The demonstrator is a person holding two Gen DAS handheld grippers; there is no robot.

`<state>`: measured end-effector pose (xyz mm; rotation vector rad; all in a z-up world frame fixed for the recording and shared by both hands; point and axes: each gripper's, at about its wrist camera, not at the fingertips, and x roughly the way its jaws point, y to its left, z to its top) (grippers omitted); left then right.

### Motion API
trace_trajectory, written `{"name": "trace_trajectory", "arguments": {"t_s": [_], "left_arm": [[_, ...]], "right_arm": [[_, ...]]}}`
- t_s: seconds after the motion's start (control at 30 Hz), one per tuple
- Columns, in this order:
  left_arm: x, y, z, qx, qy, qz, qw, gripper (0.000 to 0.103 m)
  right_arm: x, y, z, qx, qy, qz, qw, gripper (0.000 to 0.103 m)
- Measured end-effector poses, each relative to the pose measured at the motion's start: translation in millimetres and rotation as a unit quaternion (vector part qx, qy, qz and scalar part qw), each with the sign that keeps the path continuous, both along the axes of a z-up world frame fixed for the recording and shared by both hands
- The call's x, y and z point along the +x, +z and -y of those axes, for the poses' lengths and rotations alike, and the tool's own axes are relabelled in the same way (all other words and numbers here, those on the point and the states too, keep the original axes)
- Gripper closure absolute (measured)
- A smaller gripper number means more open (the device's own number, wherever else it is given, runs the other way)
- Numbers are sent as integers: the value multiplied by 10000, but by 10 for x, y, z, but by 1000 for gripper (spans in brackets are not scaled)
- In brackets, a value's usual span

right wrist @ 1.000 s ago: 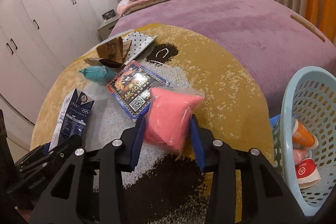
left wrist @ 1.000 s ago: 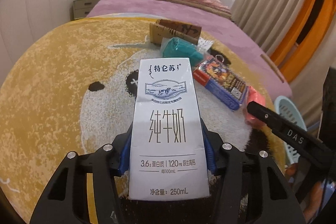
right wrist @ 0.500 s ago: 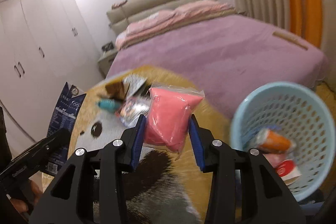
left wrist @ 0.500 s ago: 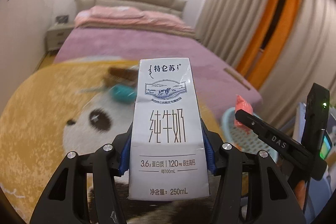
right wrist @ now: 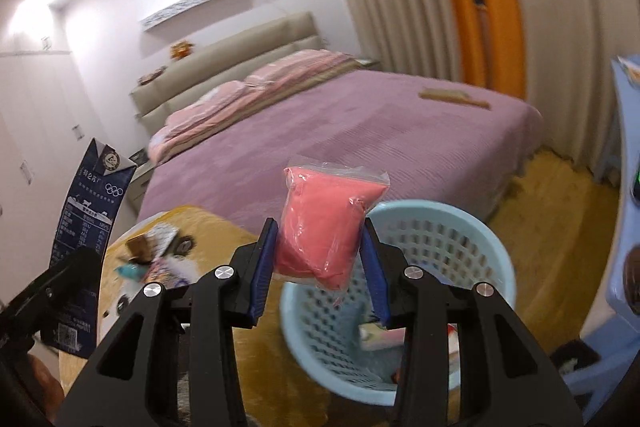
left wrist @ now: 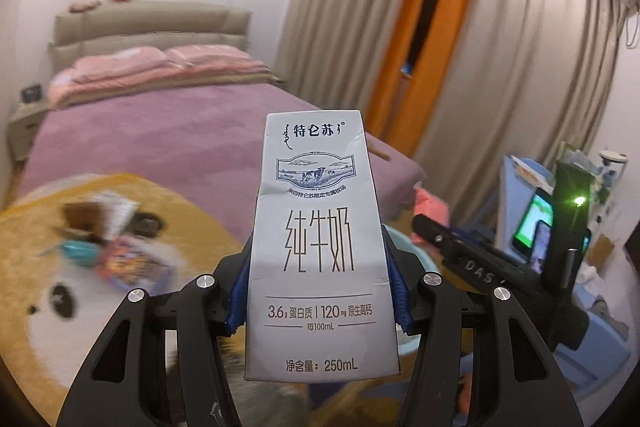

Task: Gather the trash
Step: 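Carry milk carton and pink bag over the basket and open both grippers, then reach to the rug and grasp the brown booklet with the left gripper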

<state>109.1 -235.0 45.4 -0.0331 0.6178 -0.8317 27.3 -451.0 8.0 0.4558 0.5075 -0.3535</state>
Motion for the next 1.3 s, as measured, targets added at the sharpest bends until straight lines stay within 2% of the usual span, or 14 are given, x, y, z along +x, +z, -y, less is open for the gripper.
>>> {"name": "trace_trajectory", "arguments": {"t_s": [0.23,0.4,0.53,0.57,0.63,0.7,0.73,0.77,0.97,1.13,1.3], "left_arm": [[124,-477,569,271,-351,-370,9983,50],[215,-733,786,495,-454,-542,9963,50],[230,-826,840,551,-490,-585,9956,48],[245,-850,840,573,-436,-565,9958,46],[239,-847,856,700,-251,-504,9960,33],[256,-844,812,690,-173,-488,9963,27],[282,-843,785,663,-153,-509,9964,26],[296,-831,752,626,-133,-528,9966,26],[332,-758,486,455,60,-562,9974,26],[362,-671,285,425,343,-544,9970,26],[465,-584,-108,359,778,-486,9951,26]], "right_arm": [[1,-406,399,375,-424,-480,9972,65],[61,-621,514,551,-513,-688,9948,64],[99,-731,581,642,-582,-792,9931,63],[113,-755,592,666,-582,-826,9927,63],[133,-790,601,718,-557,-864,9921,63],[144,-828,636,798,-535,-881,9915,56],[137,-835,637,804,-554,-874,9914,48],[133,-838,644,797,-580,-864,9914,46],[129,-779,565,838,-432,-757,9927,45],[162,-612,296,682,-151,-611,9957,45],[295,-431,-65,462,314,-435,9975,45]]}}
